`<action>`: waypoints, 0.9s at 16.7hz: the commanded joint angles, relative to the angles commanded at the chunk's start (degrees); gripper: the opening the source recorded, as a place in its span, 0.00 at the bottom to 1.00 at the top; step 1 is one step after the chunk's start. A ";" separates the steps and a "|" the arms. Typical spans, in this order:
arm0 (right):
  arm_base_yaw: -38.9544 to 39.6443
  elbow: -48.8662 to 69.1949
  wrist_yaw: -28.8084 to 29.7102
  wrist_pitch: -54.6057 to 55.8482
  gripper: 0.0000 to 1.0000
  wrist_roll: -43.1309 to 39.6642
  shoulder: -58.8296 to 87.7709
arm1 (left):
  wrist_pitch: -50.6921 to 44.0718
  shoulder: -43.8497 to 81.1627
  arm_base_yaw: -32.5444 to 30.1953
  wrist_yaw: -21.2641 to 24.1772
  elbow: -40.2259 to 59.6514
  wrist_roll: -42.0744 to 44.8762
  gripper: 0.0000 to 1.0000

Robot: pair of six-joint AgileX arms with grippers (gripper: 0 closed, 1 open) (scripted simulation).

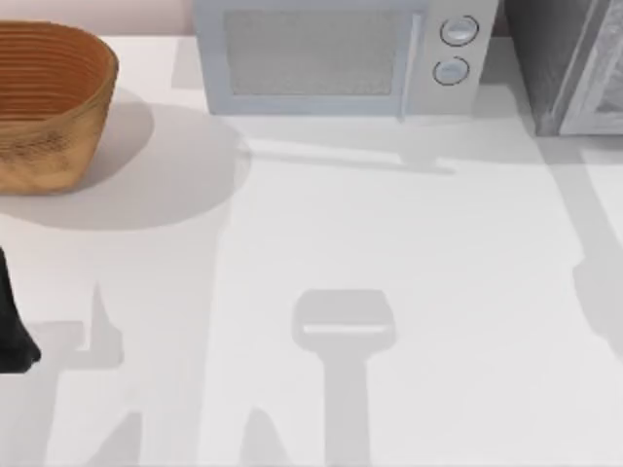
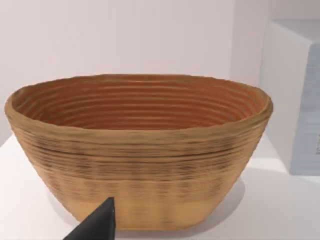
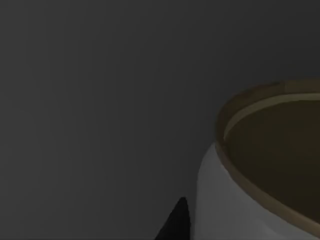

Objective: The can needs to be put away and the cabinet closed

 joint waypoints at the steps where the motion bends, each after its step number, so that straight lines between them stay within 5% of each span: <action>1: -0.09 1.13 -0.08 -0.29 0.00 0.00 0.84 | 0.00 0.00 0.00 0.00 0.00 0.00 1.00; 6: -0.14 1.70 -0.12 -0.43 0.00 0.00 1.26 | 0.00 0.00 0.00 0.00 0.00 0.00 1.00; 15: -0.14 1.70 -0.12 -0.43 0.68 0.00 1.26 | 0.00 0.00 0.00 0.00 0.00 0.00 1.00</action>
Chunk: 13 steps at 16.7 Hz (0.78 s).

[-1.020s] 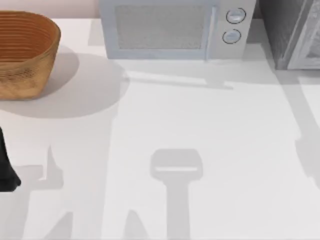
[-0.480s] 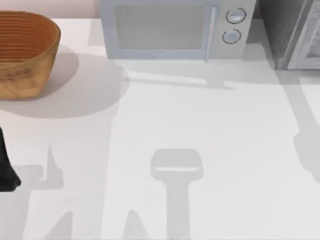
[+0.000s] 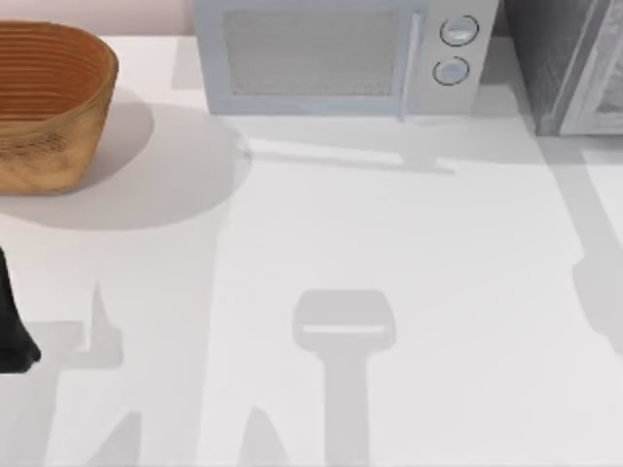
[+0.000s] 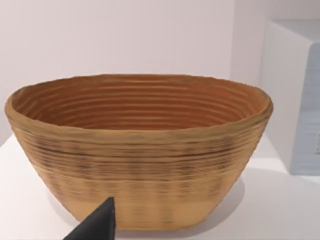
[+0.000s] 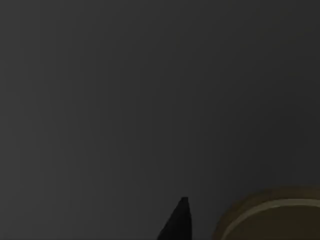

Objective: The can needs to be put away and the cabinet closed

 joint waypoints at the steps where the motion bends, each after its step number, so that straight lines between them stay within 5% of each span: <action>1: 0.00 0.00 0.00 0.00 0.75 0.00 0.00 | 0.00 0.00 0.00 0.00 0.00 0.00 1.00; 4: 0.00 0.00 0.00 0.00 0.98 0.00 0.00 | 0.00 0.00 0.00 0.00 0.00 0.00 1.00; 13: 0.12 -0.02 0.00 0.00 1.00 0.00 0.00 | 0.00 0.00 0.00 0.00 0.00 0.00 1.00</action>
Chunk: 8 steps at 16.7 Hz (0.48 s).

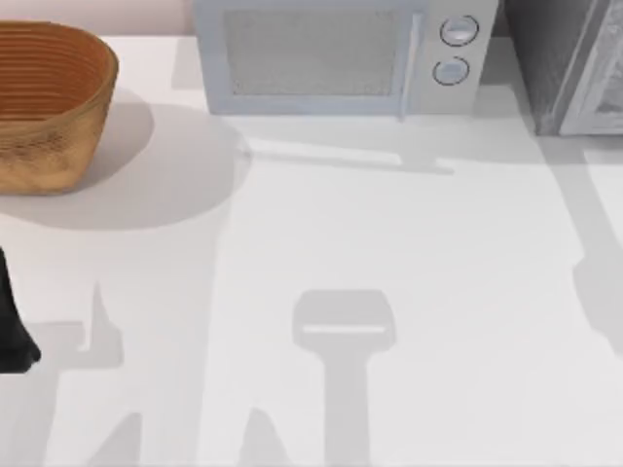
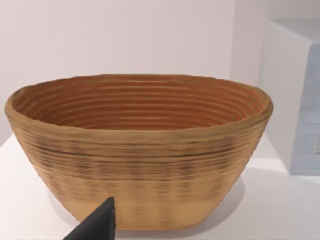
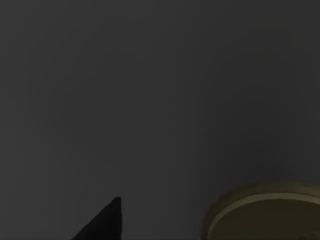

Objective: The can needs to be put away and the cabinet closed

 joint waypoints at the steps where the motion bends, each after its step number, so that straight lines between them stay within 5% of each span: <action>1: 0.00 0.00 0.00 0.00 1.00 0.00 0.00 | 0.00 0.00 0.00 0.00 0.00 0.00 1.00; 8: -0.68 -14.99 -0.78 3.74 1.00 -0.13 -11.55 | 0.00 0.00 0.00 0.00 0.00 0.00 1.00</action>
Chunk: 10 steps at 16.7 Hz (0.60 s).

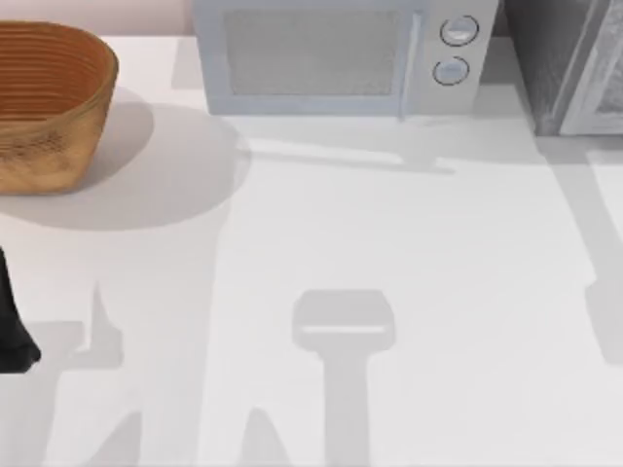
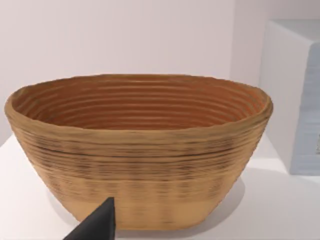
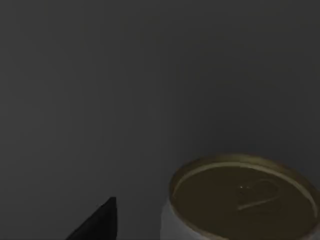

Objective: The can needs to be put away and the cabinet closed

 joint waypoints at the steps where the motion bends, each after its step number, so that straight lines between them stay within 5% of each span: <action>1: -0.18 -4.10 -0.21 1.01 1.00 -0.03 -3.14 | 0.00 0.00 0.00 0.00 0.00 0.00 1.00; 10: -2.15 -54.14 -2.57 13.34 1.00 -0.41 -41.07 | 0.00 0.00 0.00 0.00 0.00 0.00 1.00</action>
